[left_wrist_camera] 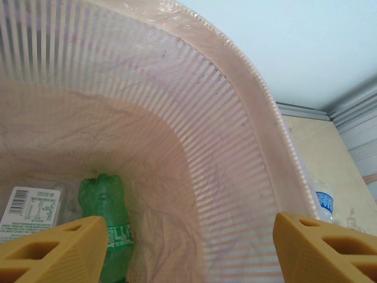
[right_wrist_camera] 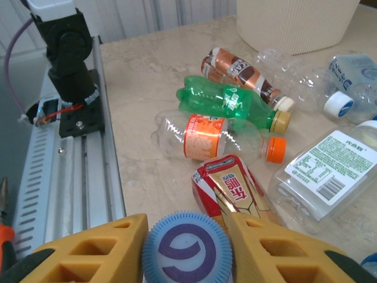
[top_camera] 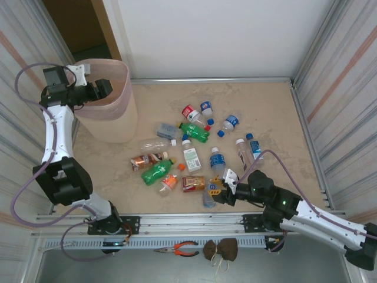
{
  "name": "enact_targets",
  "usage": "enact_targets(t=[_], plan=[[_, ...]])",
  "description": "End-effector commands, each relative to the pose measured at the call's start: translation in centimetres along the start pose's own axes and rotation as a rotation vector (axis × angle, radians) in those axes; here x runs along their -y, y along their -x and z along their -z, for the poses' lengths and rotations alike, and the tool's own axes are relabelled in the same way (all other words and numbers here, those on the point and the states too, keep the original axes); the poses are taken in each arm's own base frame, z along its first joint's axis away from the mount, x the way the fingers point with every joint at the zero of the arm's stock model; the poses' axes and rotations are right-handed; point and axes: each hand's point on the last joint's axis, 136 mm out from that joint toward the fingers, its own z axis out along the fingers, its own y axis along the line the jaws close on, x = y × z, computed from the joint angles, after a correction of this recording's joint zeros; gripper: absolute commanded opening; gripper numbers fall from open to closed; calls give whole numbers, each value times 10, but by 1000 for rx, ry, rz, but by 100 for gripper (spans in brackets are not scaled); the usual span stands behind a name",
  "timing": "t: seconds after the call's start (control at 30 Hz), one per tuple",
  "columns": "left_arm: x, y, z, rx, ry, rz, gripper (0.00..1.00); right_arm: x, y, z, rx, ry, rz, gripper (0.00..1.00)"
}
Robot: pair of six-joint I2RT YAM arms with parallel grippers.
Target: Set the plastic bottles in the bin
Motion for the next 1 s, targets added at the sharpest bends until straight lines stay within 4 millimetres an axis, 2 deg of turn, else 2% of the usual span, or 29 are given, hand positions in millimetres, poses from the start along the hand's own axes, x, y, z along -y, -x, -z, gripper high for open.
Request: enact_targets(t=[0.0, 0.13, 0.3, 0.4, 0.57, 0.7, 0.87, 0.97], plan=[[11, 11, 13, 49, -19, -31, 74, -4, 9, 2, 21, 17, 10, 34], [17, 15, 17, 71, -25, -55, 73, -3, 22, 8, 45, 2, 19, 27], [35, 26, 29, 127, -51, -103, 71, 5, 54, 24, 85, -65, 44, 22], [58, 31, 38, 158, -69, -171, 70, 12, 80, 33, 116, -113, 53, 17], [112, 27, 58, 186, -146, -275, 71, 33, 126, 38, 111, -217, -4, 4], [162, 9, 74, 176, -258, -343, 71, 54, 165, 37, 106, -304, -90, 0], [224, -34, 85, 119, -449, -418, 71, 87, 210, 31, 134, -371, -225, 0], [255, -62, 90, 87, -558, -468, 71, 113, 226, 27, 158, -366, -335, 0]])
